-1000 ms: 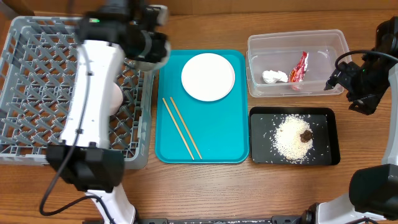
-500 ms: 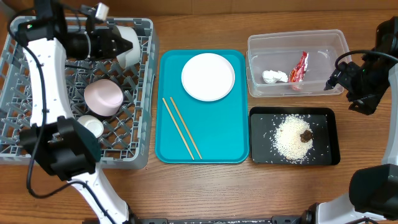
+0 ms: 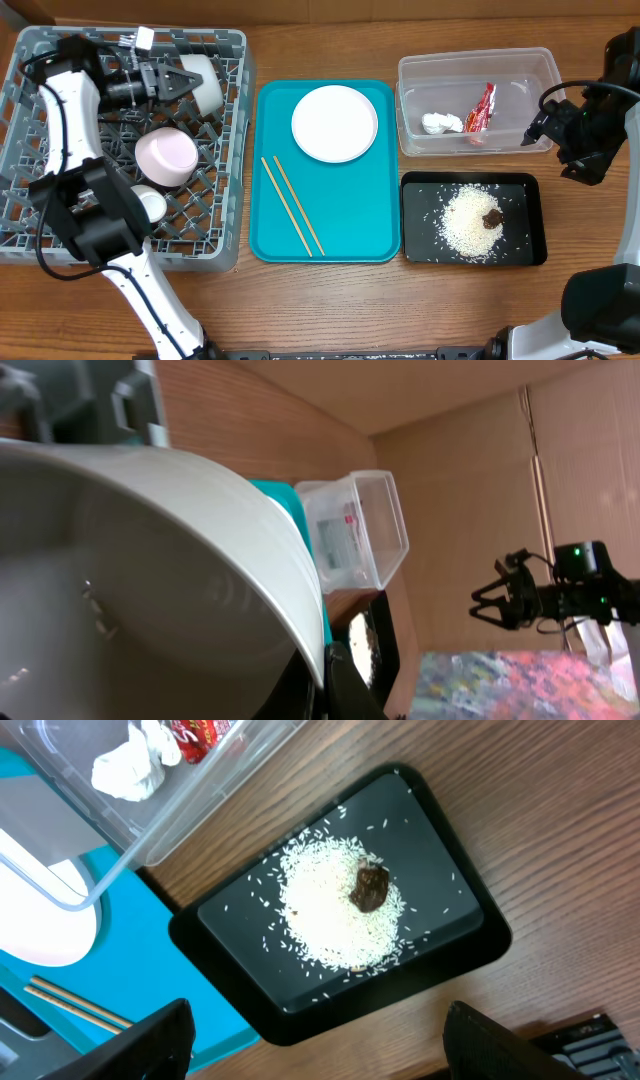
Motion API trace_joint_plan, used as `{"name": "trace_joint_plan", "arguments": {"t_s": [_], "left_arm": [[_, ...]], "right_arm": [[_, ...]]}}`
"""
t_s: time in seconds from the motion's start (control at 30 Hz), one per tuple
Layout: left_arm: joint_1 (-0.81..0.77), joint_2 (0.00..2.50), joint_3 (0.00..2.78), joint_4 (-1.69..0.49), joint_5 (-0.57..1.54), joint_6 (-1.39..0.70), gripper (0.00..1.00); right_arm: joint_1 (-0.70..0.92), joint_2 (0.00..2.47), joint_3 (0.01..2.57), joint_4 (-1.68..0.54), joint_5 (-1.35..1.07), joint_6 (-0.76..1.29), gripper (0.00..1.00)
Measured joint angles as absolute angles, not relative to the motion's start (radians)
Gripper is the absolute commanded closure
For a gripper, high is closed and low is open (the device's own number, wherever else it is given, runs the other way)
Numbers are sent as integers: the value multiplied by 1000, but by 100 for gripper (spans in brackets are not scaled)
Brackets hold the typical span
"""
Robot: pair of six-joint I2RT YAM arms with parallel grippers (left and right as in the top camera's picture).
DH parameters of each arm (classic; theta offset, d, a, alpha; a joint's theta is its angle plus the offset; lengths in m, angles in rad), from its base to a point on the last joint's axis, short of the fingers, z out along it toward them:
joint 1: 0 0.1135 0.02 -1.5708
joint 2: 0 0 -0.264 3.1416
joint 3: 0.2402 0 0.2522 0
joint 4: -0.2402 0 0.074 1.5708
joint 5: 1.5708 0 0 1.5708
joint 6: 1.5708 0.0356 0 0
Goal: Sort waste into correct bins and load items into the dishwasher
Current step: 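Carry the white bowl into the back of the dish rack and release, then withdraw the left gripper from the rack toward the chopsticks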
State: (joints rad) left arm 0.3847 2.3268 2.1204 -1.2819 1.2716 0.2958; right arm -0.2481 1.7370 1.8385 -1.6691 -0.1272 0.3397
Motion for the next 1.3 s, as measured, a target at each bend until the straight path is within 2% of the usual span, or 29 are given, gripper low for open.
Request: {"name": "trace_joint_plan", "arguments": {"t_s": [0.03,0.1,0.13,0.17,0.37,0.43,0.47,0.5,1.0,1.13,1.3], "left_arm": [[395,2327,2120,-1281,1271,296,93],[419,2329,2120,-1277,1267,296,67],[435,2331,2120,-1275,1261,299,47],[450,2333,2120,-1277,1248,302,37],[506,2344,2120,-1315,1131,297,21],[515,2344,2120,-1327,1091,300,12],[518,2344,2120,-1332,1080,299,3],[524,2344,2120,-1339,1069,303,0],[654,2307,2140,-1442,1008,290,0],[645,2216,2140,-1444,905,231,0],[564,2072,2151,-1493,666,50,0]], "right_arm": [[-248,1737,1839,-1671,-128,340,19],[-248,1737,1839,-1670,-127,340,19],[-248,1737,1839,-1671,-127,339,19],[-248,1737,1839,-1671,-127,340,19],[-248,1737,1839,-1673,-128,340,19],[-248,1737,1839,-1676,-128,340,19],[-248,1737,1839,-1677,-127,340,19],[-248,1737,1839,-1678,-127,340,19],[-248,1737,1839,-1679,-128,340,19],[-248,1737,1839,-1679,-128,340,19],[-248,1737,1839,-1679,-127,340,18]]}}
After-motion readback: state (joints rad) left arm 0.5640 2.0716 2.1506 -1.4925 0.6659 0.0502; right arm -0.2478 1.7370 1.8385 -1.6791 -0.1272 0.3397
